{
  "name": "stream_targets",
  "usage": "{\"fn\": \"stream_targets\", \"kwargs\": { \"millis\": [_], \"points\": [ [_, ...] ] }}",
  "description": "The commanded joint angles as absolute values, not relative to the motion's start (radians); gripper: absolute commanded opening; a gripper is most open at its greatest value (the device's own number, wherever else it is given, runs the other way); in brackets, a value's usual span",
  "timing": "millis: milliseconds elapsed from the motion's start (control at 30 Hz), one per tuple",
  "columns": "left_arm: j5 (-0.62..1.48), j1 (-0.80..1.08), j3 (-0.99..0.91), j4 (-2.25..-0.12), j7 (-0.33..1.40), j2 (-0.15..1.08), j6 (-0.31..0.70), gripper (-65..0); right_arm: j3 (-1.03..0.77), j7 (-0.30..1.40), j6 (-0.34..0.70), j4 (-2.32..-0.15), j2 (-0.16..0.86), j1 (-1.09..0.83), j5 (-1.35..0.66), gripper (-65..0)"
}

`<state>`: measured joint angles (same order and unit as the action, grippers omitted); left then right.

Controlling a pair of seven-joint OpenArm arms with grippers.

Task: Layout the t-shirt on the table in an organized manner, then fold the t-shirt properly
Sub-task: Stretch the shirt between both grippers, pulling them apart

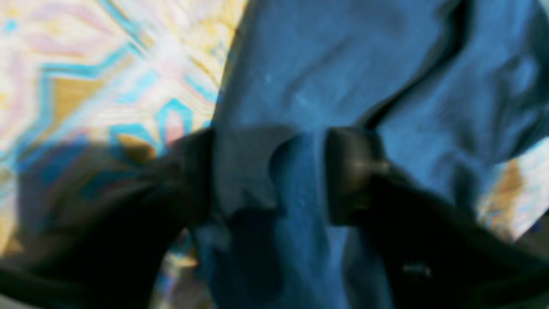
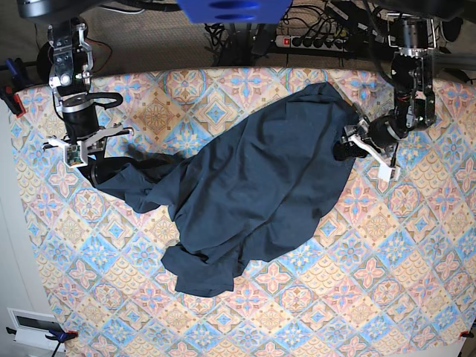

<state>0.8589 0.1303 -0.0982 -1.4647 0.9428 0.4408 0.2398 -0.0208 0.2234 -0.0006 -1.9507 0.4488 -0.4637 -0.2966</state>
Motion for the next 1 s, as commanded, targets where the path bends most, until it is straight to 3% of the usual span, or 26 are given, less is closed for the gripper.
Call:
{"fn": "stream_targets", "kwargs": {
  "millis": [0, 67, 100, 433, 767, 867, 967],
  "points": [
    [0.862, 0.096, -0.079, -1.469, 0.934, 0.453, 0.249, -47.9, -0.03, 0.191, -0.002, -1.968, 0.463, -0.458, -0.298, -64.5],
    [0.854, 0.065, -0.076, -1.463, 0.931, 0.453, 0.249, -63.9, -0.03, 0.191, -0.002, -1.968, 0.463, -0.458, -0.298, -64.5],
    [0.851, 0.048, -0.094, -1.463, 0.931, 0.453, 0.246, -65.0, -0.03, 0.191, -0.002, -1.968, 0.463, -0.458, -0.298, -64.5],
    [0.848, -0.071, -0.513, -1.458, 0.937, 0.486, 0.245, -65.0, -0.035, 0.191, -0.002, -1.966, 0.463, -0.458, -0.298, -64.5],
    [0.851, -0.268, -0.584, -1.133, 0.929, 0.602, 0.243, -65.0, -0.013, 0.191, -0.002, -1.968, 0.461, -0.461, -0.298, -64.5],
    [0.851, -0.274, -0.584, -1.106, 0.928, 0.613, 0.242, -56.0, 0.019, 0.191, -0.002, -1.968, 0.461, -0.461, -0.298, -64.5],
    [0.855, -0.248, -0.584, -1.109, 0.924, 0.616, 0.242, -40.5, 0.054, 0.191, -0.002, -1.966, 0.461, -0.46, -0.298, -64.5]
  ]
}}
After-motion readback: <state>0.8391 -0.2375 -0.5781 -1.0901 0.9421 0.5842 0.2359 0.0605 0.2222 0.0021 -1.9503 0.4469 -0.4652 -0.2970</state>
